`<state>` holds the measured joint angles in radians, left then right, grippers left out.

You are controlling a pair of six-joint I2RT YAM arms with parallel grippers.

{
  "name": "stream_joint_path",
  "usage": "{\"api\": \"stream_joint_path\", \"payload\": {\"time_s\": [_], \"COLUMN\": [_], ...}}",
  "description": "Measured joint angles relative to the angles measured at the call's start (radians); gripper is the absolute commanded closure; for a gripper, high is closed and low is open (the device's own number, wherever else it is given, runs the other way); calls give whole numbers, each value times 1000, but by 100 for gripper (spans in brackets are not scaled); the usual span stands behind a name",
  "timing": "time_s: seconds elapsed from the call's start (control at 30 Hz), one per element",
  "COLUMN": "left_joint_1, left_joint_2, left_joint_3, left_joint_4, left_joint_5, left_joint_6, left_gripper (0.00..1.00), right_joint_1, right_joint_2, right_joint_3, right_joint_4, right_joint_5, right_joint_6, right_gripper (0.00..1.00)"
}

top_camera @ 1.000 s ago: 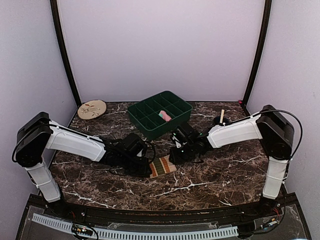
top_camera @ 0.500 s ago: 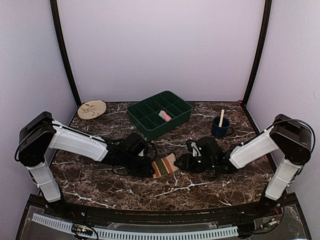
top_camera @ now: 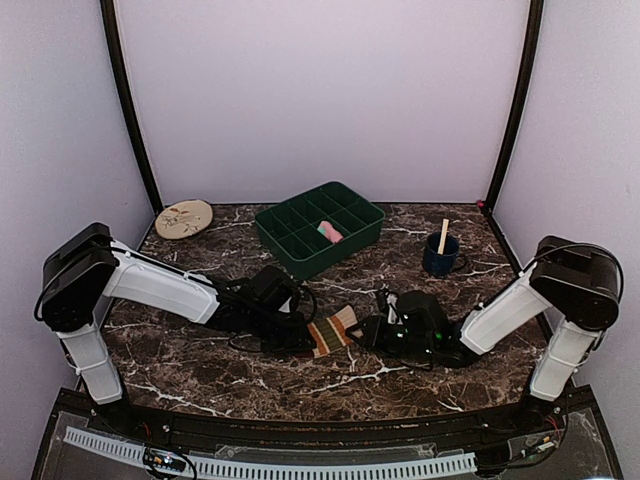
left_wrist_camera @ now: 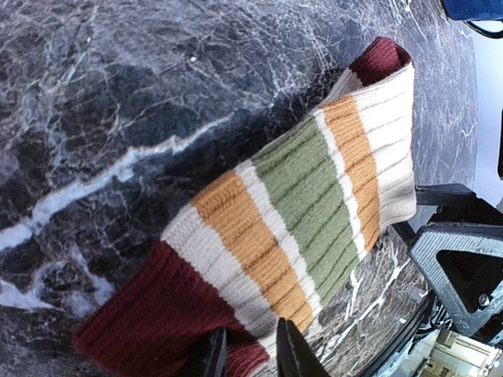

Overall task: Roll the socks
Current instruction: Adjust the sock at the center of the board, then pick up the pair of socks from the center of the board.

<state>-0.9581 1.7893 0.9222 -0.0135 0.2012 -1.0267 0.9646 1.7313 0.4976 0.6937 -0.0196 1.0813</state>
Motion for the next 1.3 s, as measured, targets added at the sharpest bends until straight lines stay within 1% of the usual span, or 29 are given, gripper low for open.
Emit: {"api": "stream_joint_path", "payload": {"time_s": [0.3, 0.47, 0.7, 0.77, 0.87, 0.93, 1.0, 1.13, 1.3], "left_joint_1": [0, 0, 0, 0, 0, 0, 0, 0, 0], "left_joint_2": [3, 3, 0, -2, -4, -4, -5, -9, -29], "left_joint_3": [-8, -15, -32, -36, -42, -44, -45, -45, -35], "left_joint_4": [23, 36, 65, 71, 81, 85, 87, 84, 27], "left_joint_5": [17, 20, 24, 25, 26, 27, 27, 27, 24], "left_joint_6": [-16, -23, -32, -33, -34, -34, -34, -33, -32], "left_gripper": [74, 74, 74, 74, 74, 73, 72, 65, 59], "right_joint_1": [7, 8, 9, 9, 9, 9, 11, 23, 59], "right_joint_2": [16, 17, 15, 14, 14, 14, 13, 13, 3], "right_joint_3": [-12, -14, -21, -22, -23, -22, -14, 24, 80], "right_joint_4": [25, 17, 16, 16, 8, 1, -14, -76, -194], "right_joint_5": [58, 83, 111, 116, 122, 125, 129, 153, 218], "right_joint_6": [54, 71, 72, 68, 57, 35, 14, -48, -152], "right_gripper": [76, 80, 83, 87, 96, 99, 100, 100, 100]}}
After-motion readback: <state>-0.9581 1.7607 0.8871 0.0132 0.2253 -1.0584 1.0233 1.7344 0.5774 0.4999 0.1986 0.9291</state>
